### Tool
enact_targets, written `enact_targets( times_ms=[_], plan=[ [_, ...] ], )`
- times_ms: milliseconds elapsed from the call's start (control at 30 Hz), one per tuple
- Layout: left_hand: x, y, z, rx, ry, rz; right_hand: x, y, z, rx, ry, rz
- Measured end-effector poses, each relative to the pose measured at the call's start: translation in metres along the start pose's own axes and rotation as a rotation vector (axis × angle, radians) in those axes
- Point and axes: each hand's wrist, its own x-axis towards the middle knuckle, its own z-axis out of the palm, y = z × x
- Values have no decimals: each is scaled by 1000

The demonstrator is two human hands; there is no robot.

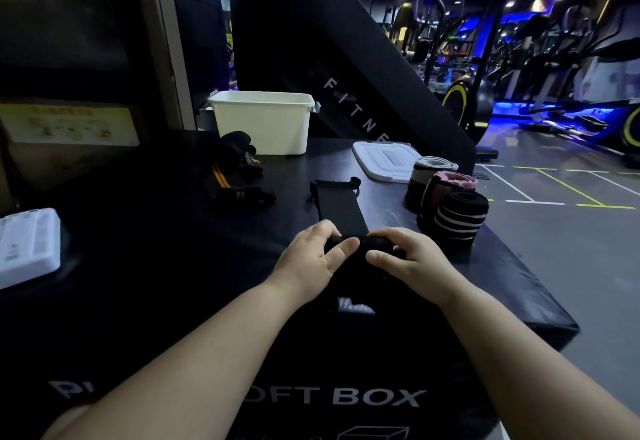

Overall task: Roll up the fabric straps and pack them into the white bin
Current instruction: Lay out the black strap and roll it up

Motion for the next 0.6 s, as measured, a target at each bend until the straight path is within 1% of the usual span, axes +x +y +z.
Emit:
enact_targets(
  times_ms=[200, 367, 500, 600],
  plan=[
    [-1, 4, -1, -14, -4, -54, 0, -3, 1, 17, -24, 55],
    [0, 7, -2, -41, 8, -85, 2, -6, -1, -26, -38, 62],
    [-1, 10, 0, 66, -18, -87, 4, -2, -3, -86, -57, 33],
    [-2, 4, 0, -33, -52, -54, 8, 2, -1, -104, -68, 42]
  ],
)
